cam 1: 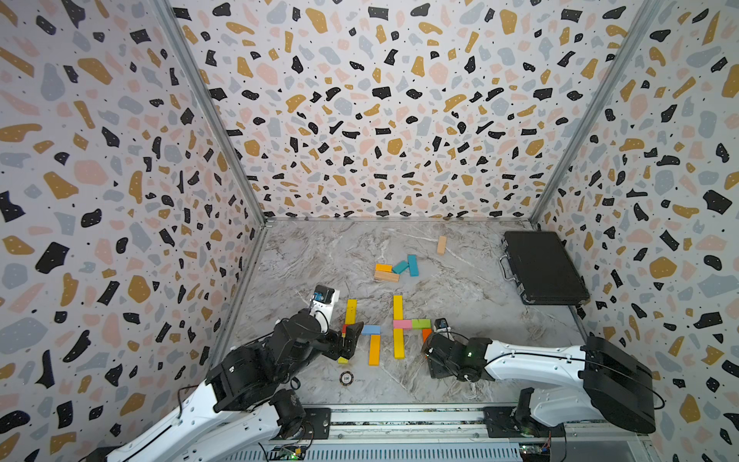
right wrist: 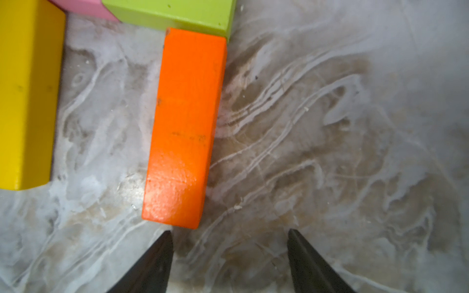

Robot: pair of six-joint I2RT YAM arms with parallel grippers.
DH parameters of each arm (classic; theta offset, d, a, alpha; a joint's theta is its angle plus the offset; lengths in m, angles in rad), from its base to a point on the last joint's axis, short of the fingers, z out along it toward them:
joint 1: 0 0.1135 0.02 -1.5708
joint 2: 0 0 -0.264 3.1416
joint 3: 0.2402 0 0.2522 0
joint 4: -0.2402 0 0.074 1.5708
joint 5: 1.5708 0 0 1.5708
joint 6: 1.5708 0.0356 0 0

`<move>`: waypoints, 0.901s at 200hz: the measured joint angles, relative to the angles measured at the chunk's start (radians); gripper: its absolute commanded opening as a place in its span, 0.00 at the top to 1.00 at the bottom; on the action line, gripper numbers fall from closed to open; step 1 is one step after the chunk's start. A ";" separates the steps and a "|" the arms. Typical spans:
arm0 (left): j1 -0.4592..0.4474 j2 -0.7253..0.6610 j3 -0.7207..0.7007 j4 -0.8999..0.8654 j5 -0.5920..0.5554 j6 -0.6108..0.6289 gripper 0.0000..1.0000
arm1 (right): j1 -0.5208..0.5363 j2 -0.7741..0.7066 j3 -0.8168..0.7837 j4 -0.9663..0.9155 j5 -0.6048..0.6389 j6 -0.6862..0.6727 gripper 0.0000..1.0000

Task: Assemble the letter h with building blocks
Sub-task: Assemble the building block at the center of the board.

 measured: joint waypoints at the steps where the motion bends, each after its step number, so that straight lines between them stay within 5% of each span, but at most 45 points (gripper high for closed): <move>1: 0.000 0.000 0.000 0.000 0.000 0.000 0.01 | 0.000 0.000 0.000 0.000 0.000 0.000 0.27; 180: 0.000 0.006 0.000 0.000 0.000 0.000 0.01 | -0.017 0.018 0.000 0.039 0.015 -0.025 0.26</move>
